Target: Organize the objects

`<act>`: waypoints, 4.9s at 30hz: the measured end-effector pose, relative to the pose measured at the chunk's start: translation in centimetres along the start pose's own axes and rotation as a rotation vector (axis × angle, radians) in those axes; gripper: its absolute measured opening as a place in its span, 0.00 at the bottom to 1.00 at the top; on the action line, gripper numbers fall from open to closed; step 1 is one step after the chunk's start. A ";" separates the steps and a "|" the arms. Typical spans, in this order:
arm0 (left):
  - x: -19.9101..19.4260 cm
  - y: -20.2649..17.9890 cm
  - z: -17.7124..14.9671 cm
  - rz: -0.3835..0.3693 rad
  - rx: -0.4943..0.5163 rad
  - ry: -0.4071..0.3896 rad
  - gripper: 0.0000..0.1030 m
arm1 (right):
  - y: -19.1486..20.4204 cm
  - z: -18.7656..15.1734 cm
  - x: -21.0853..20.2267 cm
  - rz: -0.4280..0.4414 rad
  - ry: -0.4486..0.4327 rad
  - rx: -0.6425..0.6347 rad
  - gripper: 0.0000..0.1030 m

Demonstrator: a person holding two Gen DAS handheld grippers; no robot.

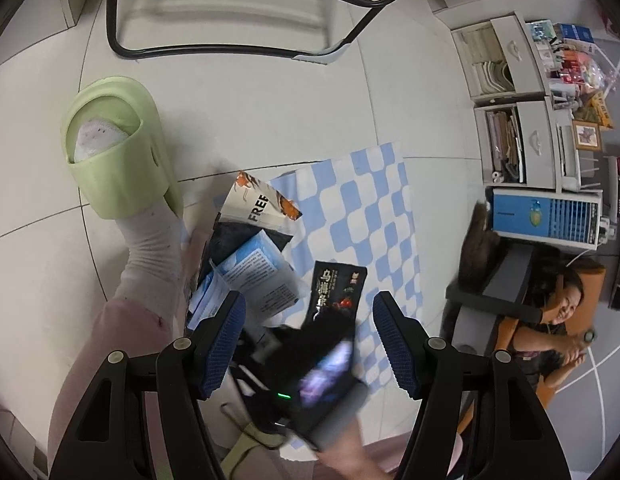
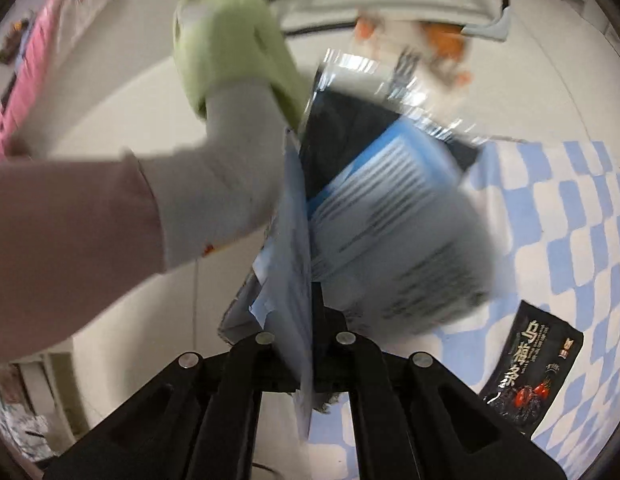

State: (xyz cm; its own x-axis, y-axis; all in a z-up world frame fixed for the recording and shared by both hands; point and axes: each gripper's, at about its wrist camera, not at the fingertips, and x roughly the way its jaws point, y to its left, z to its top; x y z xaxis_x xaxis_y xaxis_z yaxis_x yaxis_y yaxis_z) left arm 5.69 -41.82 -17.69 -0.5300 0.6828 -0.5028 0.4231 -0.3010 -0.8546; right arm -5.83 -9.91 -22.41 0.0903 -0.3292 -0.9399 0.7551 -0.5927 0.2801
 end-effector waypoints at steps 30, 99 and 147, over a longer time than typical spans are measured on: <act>4.0 -6.0 -3.3 0.289 0.253 0.180 0.63 | -26.0 -19.5 0.5 -0.167 0.188 0.930 0.99; 10.4 -13.9 -15.4 0.294 0.720 0.612 0.63 | -34.4 -37.5 -6.1 0.089 -0.172 1.406 0.99; 8.5 -10.1 -9.1 0.101 0.467 0.551 0.63 | -23.5 -34.7 1.0 0.548 -0.020 0.953 0.98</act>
State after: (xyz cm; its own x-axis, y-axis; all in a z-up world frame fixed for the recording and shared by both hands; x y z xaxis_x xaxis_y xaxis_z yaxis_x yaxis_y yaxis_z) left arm 3.61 -26.91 -12.17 -0.0060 0.8354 -0.5497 0.0272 -0.5493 -0.8352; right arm -0.94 29.19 -36.65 0.2431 -0.7279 -0.6411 -0.1961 -0.6842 0.7024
